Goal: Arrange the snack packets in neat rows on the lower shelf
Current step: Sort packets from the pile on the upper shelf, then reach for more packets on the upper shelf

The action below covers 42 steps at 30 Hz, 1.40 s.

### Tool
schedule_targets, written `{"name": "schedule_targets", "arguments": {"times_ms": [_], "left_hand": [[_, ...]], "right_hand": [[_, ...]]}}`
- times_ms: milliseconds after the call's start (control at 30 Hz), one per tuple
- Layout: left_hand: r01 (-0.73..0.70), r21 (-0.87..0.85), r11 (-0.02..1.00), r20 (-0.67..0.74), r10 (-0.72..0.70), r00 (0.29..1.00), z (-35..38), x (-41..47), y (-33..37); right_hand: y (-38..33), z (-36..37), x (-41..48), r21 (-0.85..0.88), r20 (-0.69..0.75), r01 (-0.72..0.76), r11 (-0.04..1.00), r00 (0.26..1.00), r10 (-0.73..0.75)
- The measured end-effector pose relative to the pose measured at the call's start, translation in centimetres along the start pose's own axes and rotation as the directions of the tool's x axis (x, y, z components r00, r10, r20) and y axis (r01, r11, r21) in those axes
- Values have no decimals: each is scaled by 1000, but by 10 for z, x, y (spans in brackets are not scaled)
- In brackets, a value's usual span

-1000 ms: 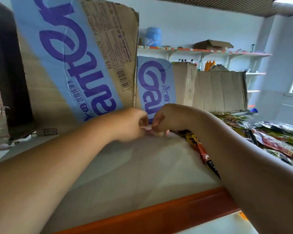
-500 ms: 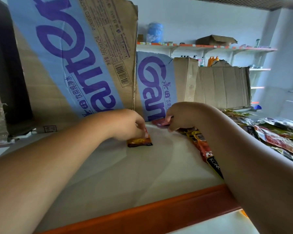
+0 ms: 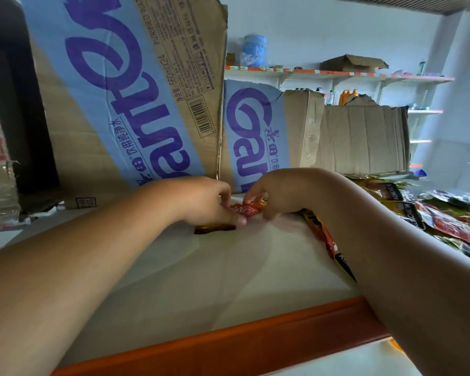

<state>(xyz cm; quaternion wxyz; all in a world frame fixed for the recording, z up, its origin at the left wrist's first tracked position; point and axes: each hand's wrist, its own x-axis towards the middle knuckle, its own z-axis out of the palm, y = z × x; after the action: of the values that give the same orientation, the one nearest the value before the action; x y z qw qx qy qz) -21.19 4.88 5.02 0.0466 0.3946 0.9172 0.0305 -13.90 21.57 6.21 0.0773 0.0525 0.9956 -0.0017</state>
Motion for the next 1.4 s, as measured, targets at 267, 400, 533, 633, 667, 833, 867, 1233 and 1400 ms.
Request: {"name": "schedule_targets", "arguments": {"times_ms": [267, 400, 533, 633, 667, 833, 867, 1233, 1400], "left_hand": [[120, 48, 992, 103, -124, 987, -14, -6, -14], [227, 87, 970, 130, -237, 963, -18, -8, -20], [300, 38, 953, 156, -303, 940, -17, -10, -21], [288, 57, 956, 147, -293, 945, -18, -9, -22], [280, 64, 958, 144, -286, 947, -18, -8, -22], [317, 35, 948, 178, -318, 931, -18, -5, -27], [321, 36, 946, 184, -322, 929, -18, -5, -28], [193, 152, 969, 160, -217, 963, -24, -29, -23], [110, 126, 986, 136, -127, 983, -19, -62, -32]], "right_hand": [[-1, -2, 1, 155, -375, 177, 972, 921, -108], [3, 0, 2, 229, -306, 93, 969, 952, -19], [2, 6, 3, 6, -135, -22, 1000, 991, 22], [-4, 7, 3, 62, -90, 12, 998, 996, -6], [-5, 8, 5, 52, -78, 23, 998, 997, -19], [-3, 9, 6, 65, -80, 50, 997, 996, -45], [-3, 9, 6, 66, -79, 50, 997, 996, -45], [-15, 2, -4, -49, -26, 75, 996, 997, -76], [-32, -1, -19, -99, 28, 55, 994, 998, -53]]}}
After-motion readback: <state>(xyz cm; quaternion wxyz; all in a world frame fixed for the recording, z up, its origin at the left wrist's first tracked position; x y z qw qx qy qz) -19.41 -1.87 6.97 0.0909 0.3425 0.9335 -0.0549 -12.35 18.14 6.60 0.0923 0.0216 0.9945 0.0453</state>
